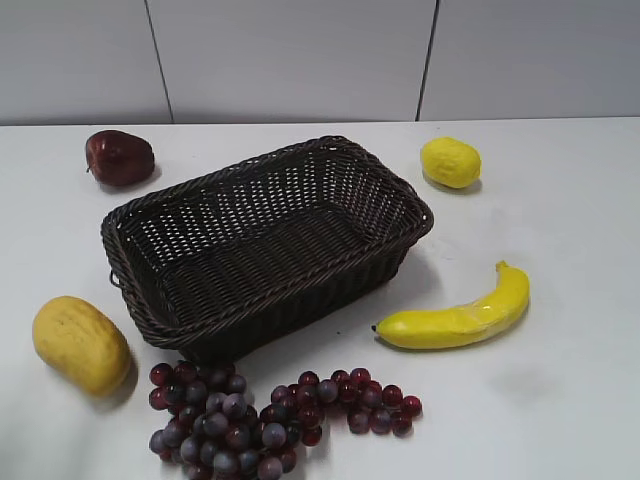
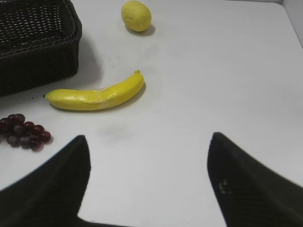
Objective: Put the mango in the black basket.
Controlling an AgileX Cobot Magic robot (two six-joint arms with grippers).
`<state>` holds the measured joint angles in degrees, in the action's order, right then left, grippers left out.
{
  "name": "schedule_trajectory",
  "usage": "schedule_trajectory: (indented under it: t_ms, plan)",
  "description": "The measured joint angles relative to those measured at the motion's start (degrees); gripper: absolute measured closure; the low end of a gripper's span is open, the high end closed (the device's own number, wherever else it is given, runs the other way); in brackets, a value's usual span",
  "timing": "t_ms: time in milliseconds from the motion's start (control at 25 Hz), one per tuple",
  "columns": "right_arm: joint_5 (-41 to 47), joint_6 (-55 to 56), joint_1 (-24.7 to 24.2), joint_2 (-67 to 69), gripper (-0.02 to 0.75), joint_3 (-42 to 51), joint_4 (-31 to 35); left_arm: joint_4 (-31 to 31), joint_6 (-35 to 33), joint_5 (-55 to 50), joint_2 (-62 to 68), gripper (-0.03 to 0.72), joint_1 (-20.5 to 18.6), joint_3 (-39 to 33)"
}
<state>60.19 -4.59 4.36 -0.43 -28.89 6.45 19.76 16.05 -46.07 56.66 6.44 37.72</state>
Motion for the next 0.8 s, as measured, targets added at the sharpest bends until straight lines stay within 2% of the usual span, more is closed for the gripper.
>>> schedule_trajectory:
  t_ms: [200, 440, 640, 800]
  plan:
    - [0.0, 0.0, 0.0, 0.0, 0.150, 0.0, 0.0, 2.2, 6.6, 3.5, 12.6, 0.059, 0.0, 0.0]
    - [0.0, 0.0, 0.0, 0.0, 0.150, 0.0, 0.0, 6.0, 8.7, 6.0, 23.1, 0.061, 1.7, 0.0]
    - [0.0, 0.0, 0.0, 0.0, 0.150, 0.0, 0.0, 9.4, 10.1, 12.1, 27.4, 0.061, 3.3, 0.0]
    - [0.0, 0.0, 0.0, 0.0, 0.150, 0.0, 0.0, 9.8, 10.3, 13.5, 31.3, 0.061, 3.4, 0.0]
